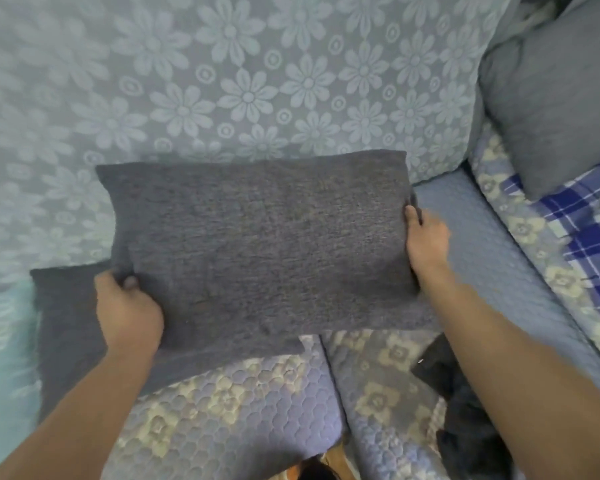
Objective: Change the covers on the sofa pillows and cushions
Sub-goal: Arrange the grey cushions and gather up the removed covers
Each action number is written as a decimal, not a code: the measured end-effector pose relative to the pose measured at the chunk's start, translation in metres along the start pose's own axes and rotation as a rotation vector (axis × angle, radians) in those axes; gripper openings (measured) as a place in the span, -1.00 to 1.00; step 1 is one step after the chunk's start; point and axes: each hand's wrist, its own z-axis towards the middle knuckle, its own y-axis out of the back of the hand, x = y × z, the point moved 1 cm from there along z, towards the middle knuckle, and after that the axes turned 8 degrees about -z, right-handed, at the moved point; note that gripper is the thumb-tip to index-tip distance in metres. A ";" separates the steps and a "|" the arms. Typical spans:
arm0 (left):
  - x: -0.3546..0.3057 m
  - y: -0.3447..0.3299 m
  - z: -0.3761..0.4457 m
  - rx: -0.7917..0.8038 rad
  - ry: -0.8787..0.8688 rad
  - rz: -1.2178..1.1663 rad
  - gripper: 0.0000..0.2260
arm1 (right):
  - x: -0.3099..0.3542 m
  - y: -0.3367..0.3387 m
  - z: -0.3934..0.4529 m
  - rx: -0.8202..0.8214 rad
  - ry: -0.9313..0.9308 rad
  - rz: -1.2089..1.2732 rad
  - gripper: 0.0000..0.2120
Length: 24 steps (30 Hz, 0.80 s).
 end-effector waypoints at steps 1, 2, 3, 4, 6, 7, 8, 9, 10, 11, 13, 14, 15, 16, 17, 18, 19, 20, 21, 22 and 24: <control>-0.008 -0.011 -0.007 0.033 -0.004 -0.035 -0.82 | 0.001 0.014 0.017 -0.042 0.014 -0.055 -0.48; -0.015 -0.026 -0.014 0.077 -0.010 -0.059 -0.83 | 0.000 0.027 0.035 -0.068 0.021 -0.099 -0.42; -0.021 -0.046 -0.023 0.143 -0.017 -0.071 -0.82 | -0.003 0.040 0.053 -0.071 0.017 -0.141 -0.41; -0.026 -0.068 -0.033 0.244 -0.010 -0.063 -0.80 | -0.008 0.051 0.070 -0.059 -0.011 -0.171 -0.45; -0.021 -0.112 -0.055 0.539 0.058 0.033 -0.61 | -0.028 0.054 0.089 0.019 -0.060 -0.263 -0.53; -0.012 -0.132 -0.065 0.681 0.102 0.109 -0.44 | -0.043 0.046 0.089 0.133 -0.054 -0.296 -0.51; -0.004 -0.148 -0.077 0.786 0.123 0.196 -0.30 | -0.059 0.033 0.081 0.308 -0.044 -0.325 -0.48; 0.005 -0.162 -0.088 0.842 0.090 0.300 -0.23 | -0.078 0.018 0.068 0.512 -0.042 -0.334 -0.49; 0.010 -0.173 -0.100 0.864 0.002 0.416 -0.23 | -0.093 0.003 0.047 0.711 -0.058 -0.339 -0.51; 0.016 -0.182 -0.111 0.872 -0.115 0.517 -0.25 | -0.111 -0.011 0.026 0.849 -0.043 -0.366 -0.53; 0.027 -0.199 -0.130 0.942 -0.295 0.614 -0.29 | -0.138 -0.025 -0.015 0.909 0.057 -0.452 -0.64; 0.031 -0.204 -0.139 1.002 -0.326 0.645 -0.32 | -0.152 -0.026 -0.034 0.841 0.088 -0.472 -0.68; 0.037 -0.208 -0.146 1.058 -0.348 0.669 -0.36 | -0.165 -0.025 -0.055 0.764 0.072 -0.449 -0.69; 0.042 -0.212 -0.153 1.103 -0.373 0.703 -0.39 | -0.177 -0.020 -0.077 0.684 0.034 -0.387 -0.71; 0.047 -0.216 -0.159 1.131 -0.406 0.744 -0.42 | -0.192 -0.014 -0.100 0.606 0.005 -0.342 -0.72; 0.053 -0.220 -0.165 1.152 -0.439 0.784 -0.44 | -0.206 -0.007 -0.125 0.526 -0.001 -0.348 -0.73; 0.056 -0.225 -0.171 1.162 -0.458 0.814 -0.46 | -0.221 0.000 -0.150 0.443 -0.004 -0.393 -0.73; 0.061 -0.230 -0.177 1.170 -0.466 0.828 -0.49 | -0.238 0.007 -0.171 0.356 0.002 -0.454 -0.70; 0.064 -0.234 -0.183 1.182 -0.461 0.838 -0.52 | -0.254 0.016 -0.187 0.282 0.016 -0.526 -0.64; 0.067 -0.238 -0.190 1.205 -0.450 0.851 -0.55 | -0.272 0.025 -0.196 0.236 0.005 -0.603 -0.54; 0.069 -0.241 -0.203 1.242 -0.455 0.897 -0.58 | -0.312 0.049 -0.199 0.177 -0.177 -0.698 -0.28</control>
